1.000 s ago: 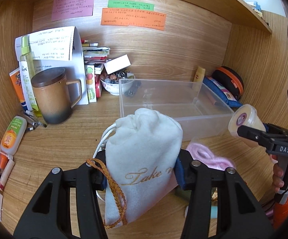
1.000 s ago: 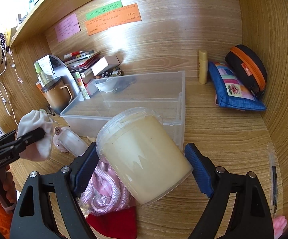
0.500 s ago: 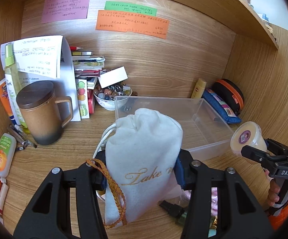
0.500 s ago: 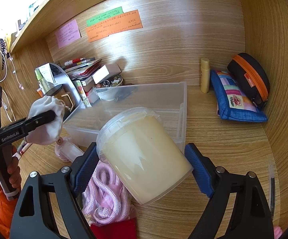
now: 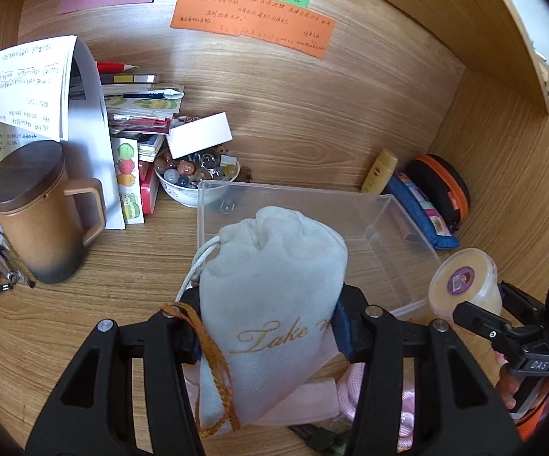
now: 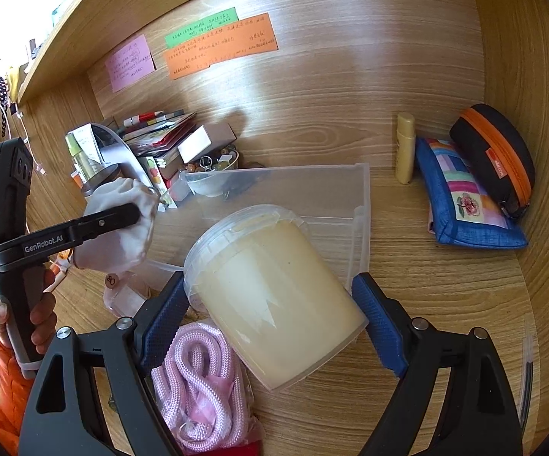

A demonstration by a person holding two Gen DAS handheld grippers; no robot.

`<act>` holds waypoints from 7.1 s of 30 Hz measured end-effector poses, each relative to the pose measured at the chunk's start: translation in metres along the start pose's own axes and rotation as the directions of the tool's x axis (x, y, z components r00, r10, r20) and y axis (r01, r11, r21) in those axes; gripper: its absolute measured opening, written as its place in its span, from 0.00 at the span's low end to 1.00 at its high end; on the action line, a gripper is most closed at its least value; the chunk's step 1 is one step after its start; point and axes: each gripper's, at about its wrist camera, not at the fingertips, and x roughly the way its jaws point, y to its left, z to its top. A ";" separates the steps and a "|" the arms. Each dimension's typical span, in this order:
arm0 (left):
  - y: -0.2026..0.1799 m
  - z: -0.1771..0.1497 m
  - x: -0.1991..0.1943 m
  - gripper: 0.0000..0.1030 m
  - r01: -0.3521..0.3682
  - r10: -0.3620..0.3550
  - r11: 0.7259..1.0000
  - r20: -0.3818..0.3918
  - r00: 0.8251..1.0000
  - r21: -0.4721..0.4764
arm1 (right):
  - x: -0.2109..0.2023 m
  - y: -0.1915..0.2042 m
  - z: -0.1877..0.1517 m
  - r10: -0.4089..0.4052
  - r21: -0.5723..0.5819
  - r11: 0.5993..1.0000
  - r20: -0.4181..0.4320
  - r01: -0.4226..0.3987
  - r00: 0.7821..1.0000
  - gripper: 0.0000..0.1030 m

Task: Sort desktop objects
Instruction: 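Lower the pouch into the bin and open left gripper while right gripper releases the jar inside, then grasp the bagged pink rope with right gripper while left gripper approaches the pink round box, then close left gripper around the pink round box, then carry the pink box with left gripper over the bin while right gripper carries the rope bag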

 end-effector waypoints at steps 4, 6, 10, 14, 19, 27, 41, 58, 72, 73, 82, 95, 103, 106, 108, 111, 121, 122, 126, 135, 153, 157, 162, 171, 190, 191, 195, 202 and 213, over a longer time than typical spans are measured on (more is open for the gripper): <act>0.001 0.002 0.009 0.49 -0.007 0.007 1.000 -0.017 1.000 -0.002 | 0.007 -0.002 0.005 0.004 0.002 1.000 -0.006 -0.004 1.000 0.82; 0.002 0.003 0.012 0.49 -0.007 0.007 1.000 -0.023 1.000 -0.008 | 0.011 -0.003 0.009 0.003 -0.004 1.000 -0.007 -0.003 1.000 0.82; 0.004 0.004 0.020 0.49 -0.011 0.011 1.000 -0.040 0.999 -0.014 | 0.018 -0.004 0.017 0.002 -0.016 1.000 -0.011 -0.002 1.000 0.82; 0.003 0.005 0.029 0.50 -0.018 0.017 1.000 -0.057 0.998 -0.010 | 0.026 -0.003 0.024 -0.007 -0.035 0.999 -0.018 0.006 1.000 0.82; -0.001 0.003 0.041 0.50 -0.025 0.026 1.000 -0.081 0.996 0.009 | 0.037 -0.003 0.027 -0.015 -0.049 0.999 -0.034 0.014 0.999 0.81; -0.013 -0.002 0.051 0.50 -0.037 0.045 0.996 -0.103 0.994 0.077 | 0.057 -0.001 0.025 -0.036 -0.088 0.996 -0.095 0.027 0.995 0.54; -0.024 -0.007 0.048 0.68 -0.062 0.074 0.988 -0.078 0.994 0.141 | 0.064 0.015 0.024 -0.064 -0.157 0.987 -0.134 0.043 0.989 0.54; -0.036 -0.010 0.014 0.92 -0.070 0.073 0.979 -0.010 0.997 0.191 | 0.040 0.055 0.015 -0.231 -0.332 0.920 -0.029 0.208 0.973 0.81; -0.036 -0.020 -0.026 0.94 -0.101 0.096 0.973 0.031 0.995 0.208 | 0.007 0.054 0.000 -0.222 -0.283 0.935 -0.002 0.213 0.975 0.86; -0.036 -0.022 -0.029 0.94 -0.104 0.099 0.972 0.034 0.994 0.209 | 0.005 0.053 -0.002 -0.222 -0.277 0.937 -0.001 0.213 0.975 0.87; -0.024 -0.043 -0.053 0.95 -0.144 0.138 0.970 0.041 0.990 0.196 | -0.014 0.041 -0.019 -0.188 -0.198 0.963 -0.007 0.183 0.982 0.92; 0.002 -0.081 -0.057 0.95 -0.191 0.196 0.972 -0.028 0.980 0.138 | -0.025 0.040 -0.046 -0.140 -0.145 0.980 -0.028 0.135 0.990 0.92; 0.014 -0.098 -0.044 0.95 -0.199 0.209 0.972 -0.082 0.974 0.124 | -0.019 0.040 -0.063 -0.126 -0.124 0.985 -0.068 0.117 0.990 0.92; 0.019 -0.102 -0.036 0.95 -0.204 0.217 0.972 -0.106 0.970 0.120 | -0.014 0.040 -0.068 -0.117 -0.117 0.987 -0.088 0.106 0.989 0.92; 0.022 -0.103 -0.030 0.95 -0.210 0.224 0.970 -0.121 0.967 0.119 | -0.010 0.040 -0.071 -0.105 -0.110 0.990 -0.103 0.094 0.989 0.92; 0.028 -0.105 -0.021 0.95 -0.215 0.232 0.969 -0.150 0.961 0.122 | -0.001 0.040 -0.074 -0.066 -0.093 0.994 -0.134 0.054 0.989 0.92; 0.037 -0.103 0.004 0.95 -0.220 0.259 0.958 -0.233 0.937 0.182 | 0.032 0.047 -0.078 0.003 -0.064 0.998 -0.214 -0.017 0.977 0.92; 0.037 -0.102 0.005 0.95 -0.216 0.257 0.959 -0.235 0.937 0.186 | 0.034 0.048 -0.078 0.002 -0.073 0.997 -0.220 -0.018 0.976 0.92; 0.037 -0.099 0.010 0.95 -0.216 0.262 0.955 -0.241 0.934 0.202 | 0.042 0.052 -0.076 -0.012 -0.122 0.992 -0.245 -0.019 0.969 0.92; 0.038 -0.092 0.021 0.95 -0.211 0.256 0.957 -0.240 0.936 0.199 | 0.057 0.060 -0.078 -0.049 -0.229 0.973 -0.280 -0.017 0.959 0.91; 0.036 -0.085 0.031 0.92 -0.233 0.274 0.949 -0.191 0.942 0.213 | 0.053 0.062 -0.076 0.032 -0.247 0.964 -0.263 -0.099 0.964 0.59; 0.037 -0.084 0.031 0.85 -0.219 0.258 0.955 -0.194 0.947 0.200 | 0.051 0.057 -0.074 0.053 -0.209 0.971 -0.272 -0.112 0.961 0.55; 0.041 -0.085 0.029 0.71 -0.194 0.227 0.966 -0.195 0.954 0.173 | 0.044 0.054 -0.072 0.044 -0.201 0.975 -0.256 -0.097 0.966 0.55; 0.043 -0.085 0.025 0.61 -0.192 0.218 0.970 -0.183 0.959 0.148 | 0.028 0.051 -0.063 0.028 -0.200 0.977 -0.202 -0.070 0.979 0.55; 0.040 -0.089 0.001 0.61 -0.218 0.233 0.968 -0.123 0.965 0.125 | 0.005 0.044 -0.051 0.013 -0.185 0.982 -0.154 -0.042 0.988 0.55; 0.039 -0.089 -0.001 0.61 -0.218 0.233 0.968 -0.121 0.965 0.126 | 0.004 0.044 -0.050 0.013 -0.184 0.982 -0.152 -0.041 0.988 0.55; 0.032 -0.086 -0.014 0.61 -0.216 0.232 0.966 -0.105 0.967 0.144 | -0.002 0.045 -0.048 0.020 -0.189 0.981 -0.139 -0.047 0.990 0.55; 0.014 -0.079 -0.033 0.61 -0.208 0.221 0.962 -0.054 0.974 0.176 | -0.016 0.051 -0.044 0.031 -0.213 0.975 -0.112 -0.055 0.993 0.55; -0.005 -0.066 -0.037 0.61 -0.167 0.177 0.966 -0.031 0.984 0.195 | -0.031 0.046 -0.027 0.014 -0.213 0.977 -0.068 -0.028 0.998 0.55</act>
